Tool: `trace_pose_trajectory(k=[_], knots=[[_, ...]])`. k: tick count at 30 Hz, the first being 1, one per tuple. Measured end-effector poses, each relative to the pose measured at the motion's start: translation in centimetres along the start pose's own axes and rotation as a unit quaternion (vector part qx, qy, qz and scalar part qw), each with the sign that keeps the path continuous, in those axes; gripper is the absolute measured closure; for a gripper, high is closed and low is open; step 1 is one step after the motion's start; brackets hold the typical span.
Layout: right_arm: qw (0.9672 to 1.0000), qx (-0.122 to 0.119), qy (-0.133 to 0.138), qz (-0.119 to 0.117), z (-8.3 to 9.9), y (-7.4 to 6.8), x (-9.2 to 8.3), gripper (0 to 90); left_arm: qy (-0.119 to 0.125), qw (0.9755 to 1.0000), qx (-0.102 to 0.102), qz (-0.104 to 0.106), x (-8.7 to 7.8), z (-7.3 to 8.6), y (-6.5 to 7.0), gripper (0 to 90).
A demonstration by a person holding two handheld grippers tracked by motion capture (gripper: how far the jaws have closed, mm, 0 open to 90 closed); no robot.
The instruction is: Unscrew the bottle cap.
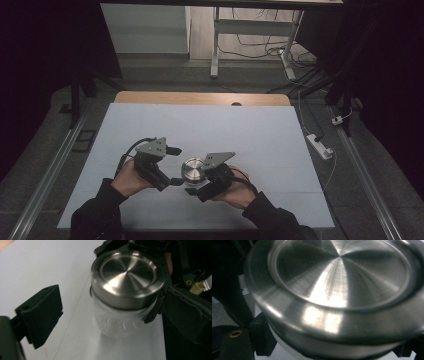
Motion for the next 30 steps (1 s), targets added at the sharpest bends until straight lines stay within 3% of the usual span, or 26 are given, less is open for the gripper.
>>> trace_pose_trajectory(k=[4,10,13,18,19,22,26,27,28,30], knots=[[0.9998,-0.009,-0.003,-0.017,0.0,-0.3,0.0,14.4,-0.002,0.9989,0.028,0.038,0.5,-0.6,0.2,7.6],[0.9988,-0.031,-0.01,-0.036,0.0,-0.8,0.0,14.4,-0.006,0.9962,0.051,0.071,1.3,-1.2,0.4,12.1],[0.9986,-0.037,-0.012,-0.036,-0.1,-0.8,0.0,14.4,-0.001,0.9953,0.057,0.078,1.5,-1.3,0.6,18.8],[0.9994,-0.03,-0.009,-0.015,-0.1,-0.5,-0.1,14.4,0.004,0.9983,0.049,0.033,1.6,-1.6,1.0,20.8],[0.9995,-0.029,-0.009,-0.006,-0.1,-0.4,-0.2,14.4,0.004,0.9983,0.049,0.033,1.6,-1.6,1.0,20.8],[0.9998,-0.007,-0.006,0.02,-0.2,-0.2,-0.2,14.4,0.01,0.9996,0.021,-0.018,2.0,-1.9,1.3,20.8],[0.998,0.018,-0.002,0.061,-0.2,0.3,-0.1,14.4,0.013,0.9965,-0.011,-0.082,2.8,-2.4,1.8,20.8],[0.998,0.018,-0.002,0.061,-0.2,0.3,-0.1,14.4,0.013,0.9965,-0.011,-0.082,2.8,-2.4,1.8,20.9],[0.9959,0.031,-0.001,0.085,-0.2,0.5,-0.1,14.4,0.015,0.9937,-0.021,-0.109,3.2,-2.7,2.1,20.8],[0.9945,0.037,0.0,0.098,-0.2,0.6,-0.2,14.4,0.018,0.992,-0.029,-0.122,3.5,-2.8,2.2,20.8]])
Point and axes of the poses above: each handheld gripper's, and its own axes: x roughly forward along the jaws, z roughly out of its underside, y roughly to its right, the point moved 2 cm from there along x, roughly forward along the jaws, and after that the axes turned 3 degrees about z, right-handed, at the moved point
